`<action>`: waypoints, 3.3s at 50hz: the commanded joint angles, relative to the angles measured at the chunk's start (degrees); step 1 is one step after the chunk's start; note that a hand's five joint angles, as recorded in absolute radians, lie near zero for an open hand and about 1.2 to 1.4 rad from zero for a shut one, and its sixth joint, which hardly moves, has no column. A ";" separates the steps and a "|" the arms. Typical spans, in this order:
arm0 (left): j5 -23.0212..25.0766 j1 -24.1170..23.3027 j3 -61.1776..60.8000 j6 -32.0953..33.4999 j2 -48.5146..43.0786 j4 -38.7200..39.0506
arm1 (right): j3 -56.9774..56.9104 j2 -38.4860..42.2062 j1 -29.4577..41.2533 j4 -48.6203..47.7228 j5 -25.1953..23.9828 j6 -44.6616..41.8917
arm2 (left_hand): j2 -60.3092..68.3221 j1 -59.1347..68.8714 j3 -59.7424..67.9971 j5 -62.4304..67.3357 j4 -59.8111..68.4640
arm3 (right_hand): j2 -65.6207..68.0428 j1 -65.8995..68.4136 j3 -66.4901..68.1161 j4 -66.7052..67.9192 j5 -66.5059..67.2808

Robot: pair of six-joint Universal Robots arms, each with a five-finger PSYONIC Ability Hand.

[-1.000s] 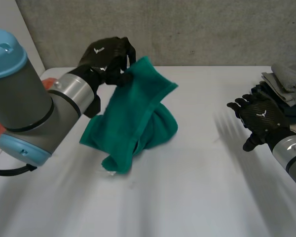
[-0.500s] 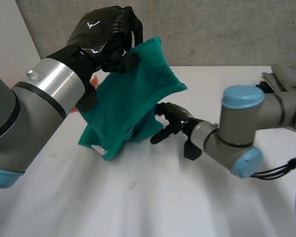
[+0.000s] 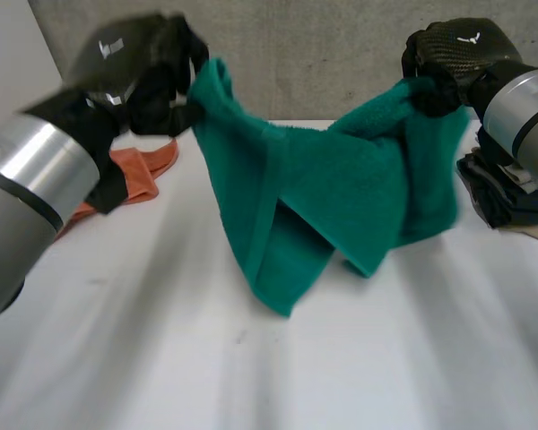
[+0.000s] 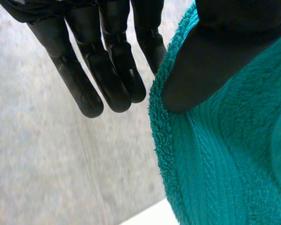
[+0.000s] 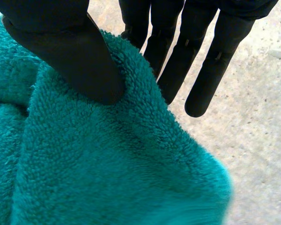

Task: Fold the laundry.

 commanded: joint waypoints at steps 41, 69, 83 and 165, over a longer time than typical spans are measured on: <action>-27.97 -14.89 -9.24 10.58 -19.29 -2.28 | 37.11 -2.32 4.07 0.69 6.64 -15.79 | -45.26 -40.69 -45.04 -41.90 -45.50 | -53.16 -50.33 -53.62 -54.23 -51.63; -28.51 -16.31 -8.89 10.67 -31.16 2.91 | 46.63 0.49 3.63 -17.17 6.11 -15.79 | -40.23 -35.65 -40.00 -36.86 -40.46 | -52.48 -49.65 -52.95 -53.55 -50.95; -28.69 -16.31 -6.16 11.11 -34.86 5.46 | 47.24 0.49 3.98 -17.69 6.11 -15.79 | -22.59 -18.01 -22.36 -19.23 -22.82 | -52.32 -49.49 -52.78 -53.39 -50.78; -24.47 -16.66 13.88 15.94 -48.21 10.47 | 47.51 1.11 3.55 -17.78 6.20 -17.11 | 11.33 15.90 11.55 14.69 11.09 | -50.46 -47.63 -50.93 -51.54 -48.93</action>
